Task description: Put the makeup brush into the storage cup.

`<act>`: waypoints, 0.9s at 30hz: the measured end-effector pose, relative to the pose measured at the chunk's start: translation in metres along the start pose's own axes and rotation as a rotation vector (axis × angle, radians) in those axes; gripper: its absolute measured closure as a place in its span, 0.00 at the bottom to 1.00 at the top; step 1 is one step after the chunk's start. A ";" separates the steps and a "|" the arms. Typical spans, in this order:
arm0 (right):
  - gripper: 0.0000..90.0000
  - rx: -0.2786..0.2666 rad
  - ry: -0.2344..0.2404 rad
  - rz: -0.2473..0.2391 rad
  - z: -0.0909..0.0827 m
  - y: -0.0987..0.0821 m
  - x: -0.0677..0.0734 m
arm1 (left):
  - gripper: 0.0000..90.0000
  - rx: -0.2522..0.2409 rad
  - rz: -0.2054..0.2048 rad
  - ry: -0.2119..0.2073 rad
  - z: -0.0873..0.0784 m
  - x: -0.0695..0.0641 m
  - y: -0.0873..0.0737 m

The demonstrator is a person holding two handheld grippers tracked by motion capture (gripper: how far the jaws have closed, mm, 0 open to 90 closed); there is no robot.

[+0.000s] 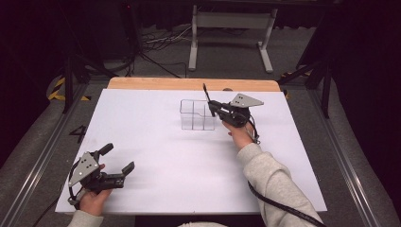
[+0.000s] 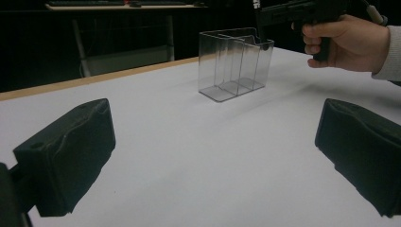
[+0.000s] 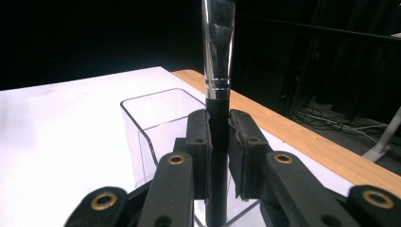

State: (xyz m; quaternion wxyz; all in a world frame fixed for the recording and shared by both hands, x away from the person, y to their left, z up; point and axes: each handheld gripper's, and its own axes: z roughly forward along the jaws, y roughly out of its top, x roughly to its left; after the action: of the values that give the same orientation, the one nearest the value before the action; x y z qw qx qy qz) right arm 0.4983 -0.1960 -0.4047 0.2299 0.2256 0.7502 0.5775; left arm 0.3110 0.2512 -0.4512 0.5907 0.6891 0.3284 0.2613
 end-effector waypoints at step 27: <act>0.06 -0.083 0.045 0.076 -0.049 0.027 0.009 | 0.00 0.001 0.005 -0.008 0.001 -0.001 0.002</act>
State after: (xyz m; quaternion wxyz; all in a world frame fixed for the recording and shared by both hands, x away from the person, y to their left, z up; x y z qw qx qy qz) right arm 0.4639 -0.2217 -0.3677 0.2000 0.2312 0.7213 0.6215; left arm 0.3113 0.2498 -0.4497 0.5913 0.6912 0.3243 0.2599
